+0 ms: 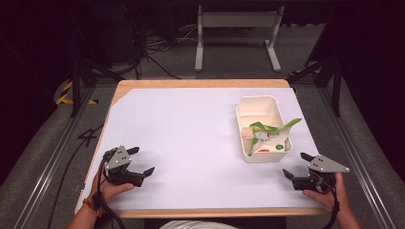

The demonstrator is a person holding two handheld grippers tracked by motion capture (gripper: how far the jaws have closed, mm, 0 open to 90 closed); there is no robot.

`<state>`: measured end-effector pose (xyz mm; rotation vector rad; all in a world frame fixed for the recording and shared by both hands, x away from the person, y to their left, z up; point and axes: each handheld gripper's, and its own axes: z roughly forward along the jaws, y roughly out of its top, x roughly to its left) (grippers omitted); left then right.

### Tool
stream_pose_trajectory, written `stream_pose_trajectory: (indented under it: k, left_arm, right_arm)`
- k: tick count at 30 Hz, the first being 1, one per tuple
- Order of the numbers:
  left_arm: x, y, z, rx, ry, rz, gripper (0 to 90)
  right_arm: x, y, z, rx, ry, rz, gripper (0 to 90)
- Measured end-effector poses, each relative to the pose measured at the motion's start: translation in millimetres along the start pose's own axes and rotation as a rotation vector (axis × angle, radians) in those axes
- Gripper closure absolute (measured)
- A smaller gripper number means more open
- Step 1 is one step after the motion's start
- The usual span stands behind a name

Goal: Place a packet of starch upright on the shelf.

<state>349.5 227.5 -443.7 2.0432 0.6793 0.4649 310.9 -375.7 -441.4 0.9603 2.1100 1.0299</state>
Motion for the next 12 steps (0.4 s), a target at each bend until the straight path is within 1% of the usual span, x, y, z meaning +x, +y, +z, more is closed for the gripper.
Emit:
stream_pose_trajectory:
  k: [3, 5, 10, 12]
  left_arm:
    - [-0.1, 0.1, 1.1, 0.004, -0.002, -0.004, 8.4]
    - [-0.2, 0.3, 1.4, 0.008, -0.004, 0.003, 8.4]
    - [-1.2, 0.1, 0.2, 0.004, -0.004, -0.005, 8.4]
    - [-1.0, 0.4, 0.2, 0.000, -0.002, -0.002, 8.4]
  right_arm:
    - [-0.2, 0.0, 0.0, -0.003, 0.001, -0.002, 10.8]
    - [-0.2, -0.3, -0.2, -0.004, 0.005, -0.001, 10.8]
    - [1.0, 0.0, -0.4, -0.003, 0.013, -0.002, 11.8]
    - [1.3, -0.2, -0.5, -0.001, 0.018, -0.007, 12.0]
